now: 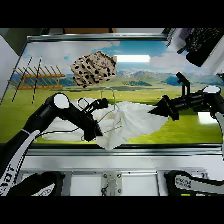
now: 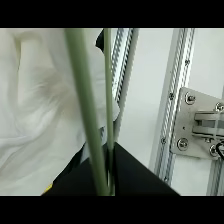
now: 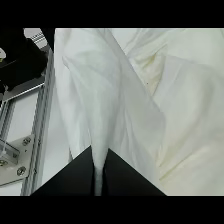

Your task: Fold the clothes and pants, and hang the long-sleeved shirts on hangers.

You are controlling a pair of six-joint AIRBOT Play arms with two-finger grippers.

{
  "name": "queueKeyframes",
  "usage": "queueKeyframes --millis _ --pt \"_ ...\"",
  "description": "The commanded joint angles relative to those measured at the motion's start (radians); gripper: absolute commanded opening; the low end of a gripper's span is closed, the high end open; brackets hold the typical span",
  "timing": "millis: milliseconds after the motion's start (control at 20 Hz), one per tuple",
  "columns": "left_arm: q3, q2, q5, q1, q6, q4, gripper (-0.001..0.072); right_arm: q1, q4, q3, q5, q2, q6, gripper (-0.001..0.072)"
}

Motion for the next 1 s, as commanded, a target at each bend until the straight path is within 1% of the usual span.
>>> queueKeyframes --millis 0,250,300,350,400,550,650,800,950 --pt "0.001 0.0 -0.005 0.0 0.001 0.002 0.0009 -0.001 0.005 0.0 -0.003 0.0 -0.004 0.001" --pt "0.001 0.0 -0.024 0.0 0.001 0.009 0.0011 -0.001 0.005 0.0 -0.003 0.0 -0.027 0.0007" --pt "0.001 0.0 -0.03 0.0 0.001 0.009 0.0039 -0.001 0.005 0.0 -0.003 0.0 -0.027 0.0006" --pt "0.001 0.0 -0.031 0.0 -0.001 0.008 0.0276 -0.001 0.005 0.0 -0.003 0.0 -0.027 0.0006" --pt "0.001 0.0 -0.029 0.0 -0.015 0.009 0.0414 -0.001 0.005 0.0 -0.003 0.0 -0.027 0.0006" --pt "0.001 0.0 -0.026 0.0 -0.019 0.009 0.0413 -0.001 0.011 0.0 -0.003 0.0 -0.029 0.0005" --pt "0.001 0.0 -0.025 0.0 -0.021 0.009 0.0413 -0.001 0.052 0.0 -0.003 0.0 -0.039 0.0004" --pt "0.001 0.002 -0.005 0.001 -0.068 0.009 0.0413 -0.001 0.094 0.0 -0.003 0.002 -0.056 0.0004" --pt "0.001 0.003 0.025 0.001 -0.074 0.01 0.0413 -0.001 0.109 0.0 0.0 0.002 -0.056 0.0004"
